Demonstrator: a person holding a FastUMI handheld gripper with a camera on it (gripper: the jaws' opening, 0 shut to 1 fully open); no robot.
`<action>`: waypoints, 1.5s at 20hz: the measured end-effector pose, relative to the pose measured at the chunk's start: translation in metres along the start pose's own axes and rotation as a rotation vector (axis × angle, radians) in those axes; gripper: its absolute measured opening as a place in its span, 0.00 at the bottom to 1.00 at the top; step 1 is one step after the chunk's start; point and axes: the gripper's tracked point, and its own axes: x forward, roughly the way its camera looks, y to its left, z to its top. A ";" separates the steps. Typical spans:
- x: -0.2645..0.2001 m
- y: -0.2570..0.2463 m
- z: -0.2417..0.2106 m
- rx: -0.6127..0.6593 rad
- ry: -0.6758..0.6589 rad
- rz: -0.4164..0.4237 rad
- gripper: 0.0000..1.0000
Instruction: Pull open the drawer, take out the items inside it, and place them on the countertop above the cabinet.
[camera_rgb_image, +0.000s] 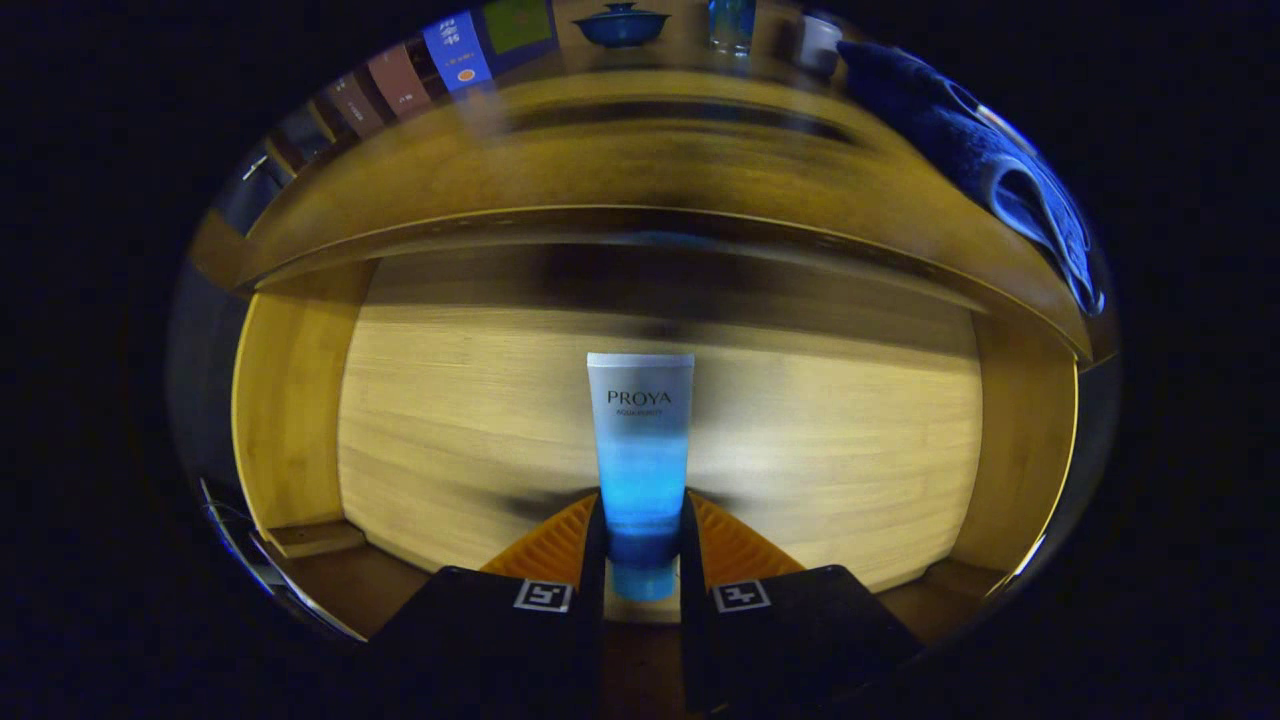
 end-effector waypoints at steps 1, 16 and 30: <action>-0.010 0.006 -0.002 0.007 -0.007 0.029 0.36; -0.163 0.021 0.084 -0.023 -0.215 0.132 0.36; -0.082 -0.012 0.182 0.060 -0.123 -0.021 0.36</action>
